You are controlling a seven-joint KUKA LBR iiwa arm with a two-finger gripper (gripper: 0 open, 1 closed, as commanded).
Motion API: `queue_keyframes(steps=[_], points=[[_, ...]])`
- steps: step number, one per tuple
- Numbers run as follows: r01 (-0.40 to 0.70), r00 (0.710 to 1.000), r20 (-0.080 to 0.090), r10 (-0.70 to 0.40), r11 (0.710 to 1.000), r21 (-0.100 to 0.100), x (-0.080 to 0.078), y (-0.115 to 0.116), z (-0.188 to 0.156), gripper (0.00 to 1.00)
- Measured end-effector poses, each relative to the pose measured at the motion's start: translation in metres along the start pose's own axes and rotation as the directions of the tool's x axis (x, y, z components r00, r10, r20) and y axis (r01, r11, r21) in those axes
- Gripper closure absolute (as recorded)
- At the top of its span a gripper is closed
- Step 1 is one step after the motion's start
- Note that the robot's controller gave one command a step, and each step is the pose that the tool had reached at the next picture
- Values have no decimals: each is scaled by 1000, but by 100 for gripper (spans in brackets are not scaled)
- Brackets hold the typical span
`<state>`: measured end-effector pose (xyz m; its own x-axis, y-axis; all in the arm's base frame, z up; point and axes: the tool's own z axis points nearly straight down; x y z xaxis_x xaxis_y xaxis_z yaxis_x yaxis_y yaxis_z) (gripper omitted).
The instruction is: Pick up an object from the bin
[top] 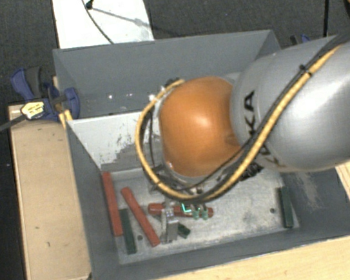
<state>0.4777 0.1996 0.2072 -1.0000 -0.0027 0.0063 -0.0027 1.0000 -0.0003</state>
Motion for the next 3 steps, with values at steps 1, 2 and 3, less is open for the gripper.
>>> queue_keyframes(steps=[1, 2, 3], points=[[504, 864, 1, -504, 864, 2, -33, 1, 122, 0], [499, 866, 3, -499, 866, 2, -34, 1, 121, 100], [497, 868, 3, -497, 868, 2, -34, 1, 121, 0]])
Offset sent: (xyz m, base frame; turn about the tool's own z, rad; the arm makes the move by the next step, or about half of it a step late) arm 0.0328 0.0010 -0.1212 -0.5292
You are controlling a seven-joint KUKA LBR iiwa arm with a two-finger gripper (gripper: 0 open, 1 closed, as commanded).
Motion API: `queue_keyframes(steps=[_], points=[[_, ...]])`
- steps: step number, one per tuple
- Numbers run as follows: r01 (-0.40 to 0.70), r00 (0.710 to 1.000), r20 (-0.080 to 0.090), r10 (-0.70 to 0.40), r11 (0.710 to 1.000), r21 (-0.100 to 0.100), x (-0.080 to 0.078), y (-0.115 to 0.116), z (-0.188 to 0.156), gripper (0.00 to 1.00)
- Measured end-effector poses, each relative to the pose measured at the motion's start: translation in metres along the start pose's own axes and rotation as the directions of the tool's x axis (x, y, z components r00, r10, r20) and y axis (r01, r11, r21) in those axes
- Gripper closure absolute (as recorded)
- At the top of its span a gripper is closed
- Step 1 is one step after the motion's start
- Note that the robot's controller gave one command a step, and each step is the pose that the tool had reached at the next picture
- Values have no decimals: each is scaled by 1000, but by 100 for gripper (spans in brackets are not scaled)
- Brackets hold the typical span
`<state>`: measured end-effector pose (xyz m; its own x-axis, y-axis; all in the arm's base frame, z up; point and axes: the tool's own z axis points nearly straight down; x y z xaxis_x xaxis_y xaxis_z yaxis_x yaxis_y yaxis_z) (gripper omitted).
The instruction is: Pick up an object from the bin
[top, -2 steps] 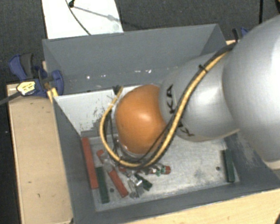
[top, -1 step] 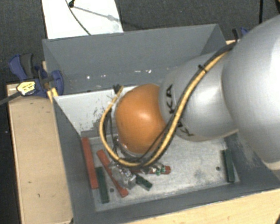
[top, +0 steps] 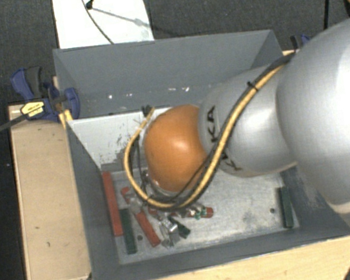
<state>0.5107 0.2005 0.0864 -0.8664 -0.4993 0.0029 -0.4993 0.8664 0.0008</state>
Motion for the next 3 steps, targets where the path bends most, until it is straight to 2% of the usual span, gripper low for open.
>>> queue_keyframes(steps=[1, 2, 3], points=[[418, 908, 7, -418, 908, 3, -15, -4, 15, 0], [412, 911, 5, -412, 911, 2, -15, -4, 15, 100], [440, 898, 11, -440, 898, 9, -24, -34, -117, 100]])
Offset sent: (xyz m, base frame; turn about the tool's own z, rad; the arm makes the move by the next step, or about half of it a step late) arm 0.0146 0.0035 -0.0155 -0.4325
